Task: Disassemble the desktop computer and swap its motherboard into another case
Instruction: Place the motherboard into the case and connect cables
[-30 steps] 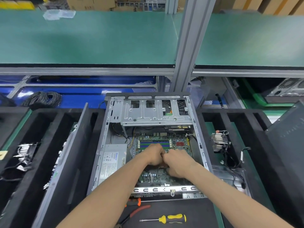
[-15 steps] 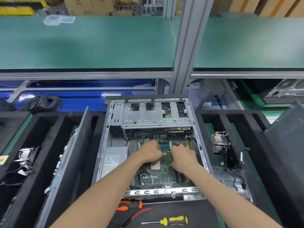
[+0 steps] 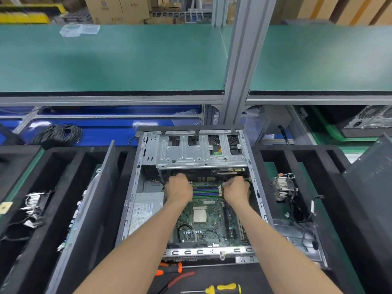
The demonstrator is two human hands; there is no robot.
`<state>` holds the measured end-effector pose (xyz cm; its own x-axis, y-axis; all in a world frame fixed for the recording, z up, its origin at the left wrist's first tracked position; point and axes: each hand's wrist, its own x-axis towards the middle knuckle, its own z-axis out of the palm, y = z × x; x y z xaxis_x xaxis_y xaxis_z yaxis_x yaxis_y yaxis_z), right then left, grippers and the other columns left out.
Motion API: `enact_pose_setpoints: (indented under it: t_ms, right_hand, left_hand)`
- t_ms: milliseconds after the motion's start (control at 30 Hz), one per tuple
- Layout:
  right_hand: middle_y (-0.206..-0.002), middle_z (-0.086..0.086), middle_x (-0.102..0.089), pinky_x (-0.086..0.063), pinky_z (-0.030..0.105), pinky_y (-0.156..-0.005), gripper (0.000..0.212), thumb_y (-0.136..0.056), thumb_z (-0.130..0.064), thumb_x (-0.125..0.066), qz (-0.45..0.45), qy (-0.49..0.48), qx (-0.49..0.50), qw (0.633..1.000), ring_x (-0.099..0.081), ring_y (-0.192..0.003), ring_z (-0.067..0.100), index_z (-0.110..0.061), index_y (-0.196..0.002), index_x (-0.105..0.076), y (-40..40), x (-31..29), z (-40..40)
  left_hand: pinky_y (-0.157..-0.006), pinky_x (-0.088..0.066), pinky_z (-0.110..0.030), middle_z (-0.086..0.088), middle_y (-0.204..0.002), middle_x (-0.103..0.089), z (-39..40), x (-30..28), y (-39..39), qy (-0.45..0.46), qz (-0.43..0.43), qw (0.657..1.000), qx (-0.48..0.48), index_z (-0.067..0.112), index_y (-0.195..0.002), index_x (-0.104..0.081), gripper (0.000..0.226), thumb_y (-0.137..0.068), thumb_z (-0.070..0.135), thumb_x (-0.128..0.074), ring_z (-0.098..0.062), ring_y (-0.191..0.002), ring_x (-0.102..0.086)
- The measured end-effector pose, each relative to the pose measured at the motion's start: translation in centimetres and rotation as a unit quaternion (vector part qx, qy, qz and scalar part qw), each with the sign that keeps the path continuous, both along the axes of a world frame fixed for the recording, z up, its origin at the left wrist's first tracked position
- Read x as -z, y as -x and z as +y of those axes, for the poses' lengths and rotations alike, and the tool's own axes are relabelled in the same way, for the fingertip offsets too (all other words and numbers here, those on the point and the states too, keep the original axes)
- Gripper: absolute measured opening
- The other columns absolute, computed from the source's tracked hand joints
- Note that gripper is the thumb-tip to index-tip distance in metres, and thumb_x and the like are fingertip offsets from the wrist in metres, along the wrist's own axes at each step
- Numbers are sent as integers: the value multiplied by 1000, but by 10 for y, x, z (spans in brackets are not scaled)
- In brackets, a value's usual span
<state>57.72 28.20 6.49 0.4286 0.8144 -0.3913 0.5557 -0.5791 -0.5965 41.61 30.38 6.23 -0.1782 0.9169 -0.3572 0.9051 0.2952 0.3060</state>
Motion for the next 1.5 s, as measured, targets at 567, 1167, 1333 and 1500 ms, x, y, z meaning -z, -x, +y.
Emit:
enact_pose_setpoints:
  t_ms: [567,1167,1333,1500]
  right_hand:
    - [-93,15,-61,-53,40,-81,21,-93,-7,-56,28,6,14,1000,-60,-81,34,2,-90,-74,0,7,8]
    - [-90,8,-59,-43,32,-68,15,-93,-9,-54,-26,-2,-18,999,-56,-75,29,-13,-91,-68,5,8,4]
    - [-87,-1,-68,-46,27,-58,26,-82,-11,-56,37,-10,-33,999,-63,-70,19,-26,-94,-73,5,5,2]
    - [-85,-8,-71,-58,34,-70,22,-84,-14,-65,45,-4,-44,998,-66,-74,17,-32,-87,-78,6,6,1]
  left_hand:
    - [-59,-41,-20,-5,-99,-75,47,-8,61,202,-46,954,215,21,-119,-63,28,-100,10,-46,-10,-76,-60]
    - [-60,-41,-20,1,-94,-61,58,15,57,224,-117,955,151,23,-92,-58,24,-100,4,-45,-8,-75,-60]
    - [-60,-41,-18,1,-97,-60,60,18,57,234,-122,954,140,23,-90,-60,26,-100,4,-45,-7,-74,-58]
    - [-71,-46,-24,-7,-100,-67,59,19,59,222,-102,958,148,24,-89,-60,32,-98,2,-39,-13,-80,-61]
